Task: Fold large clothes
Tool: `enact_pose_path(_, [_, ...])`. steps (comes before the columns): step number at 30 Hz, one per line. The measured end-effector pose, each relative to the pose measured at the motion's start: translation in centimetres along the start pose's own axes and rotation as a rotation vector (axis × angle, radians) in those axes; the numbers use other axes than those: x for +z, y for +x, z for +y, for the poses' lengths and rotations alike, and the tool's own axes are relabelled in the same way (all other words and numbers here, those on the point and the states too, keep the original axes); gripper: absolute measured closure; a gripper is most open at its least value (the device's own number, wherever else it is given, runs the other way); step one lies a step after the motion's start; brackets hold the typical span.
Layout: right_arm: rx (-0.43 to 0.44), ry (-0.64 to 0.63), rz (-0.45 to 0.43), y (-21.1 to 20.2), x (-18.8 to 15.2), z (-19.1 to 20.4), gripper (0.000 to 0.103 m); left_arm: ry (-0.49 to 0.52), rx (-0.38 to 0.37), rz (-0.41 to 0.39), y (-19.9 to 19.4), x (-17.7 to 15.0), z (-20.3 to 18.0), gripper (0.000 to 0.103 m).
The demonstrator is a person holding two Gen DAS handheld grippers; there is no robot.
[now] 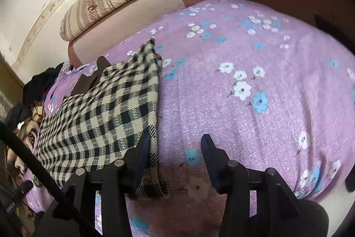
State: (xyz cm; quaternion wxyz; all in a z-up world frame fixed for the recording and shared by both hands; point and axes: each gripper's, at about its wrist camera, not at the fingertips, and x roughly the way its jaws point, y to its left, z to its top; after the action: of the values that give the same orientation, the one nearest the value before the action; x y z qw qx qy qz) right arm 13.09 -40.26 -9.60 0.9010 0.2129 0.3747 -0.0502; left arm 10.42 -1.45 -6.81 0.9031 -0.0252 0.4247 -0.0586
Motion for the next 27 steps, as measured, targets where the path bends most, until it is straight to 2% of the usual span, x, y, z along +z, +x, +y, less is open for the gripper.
enact_pose_path(9, [-0.054, -0.008, 0.006, 0.1, -0.6, 0.2, 0.046, 0.049, -0.030, -0.013, 0.5, -0.8, -2.4, 0.044])
enact_pose_path(17, [-0.153, -0.104, -0.034, -0.6, -1.5, 2.4, 0.046, 0.000, -0.042, -0.067, -2.5, -1.4, -0.5, 0.036])
enact_pose_path(19, [-0.173, -0.140, -0.049, -0.8, -1.8, 3.3, 0.046, -0.003, -0.013, -0.094, -3.9, -1.8, 0.4, 0.031])
enact_pose_path(23, [-0.204, -0.219, -0.068, -0.9, -2.1, 5.0, 0.046, -0.048, 0.042, -0.104, -5.8, -2.7, 2.3, 0.031])
enact_pose_path(27, [-0.233, -0.235, -0.109, -2.1, -2.2, 6.7, 0.046, -0.110, 0.101, -0.118, -7.4, -3.4, 4.5, 0.031])
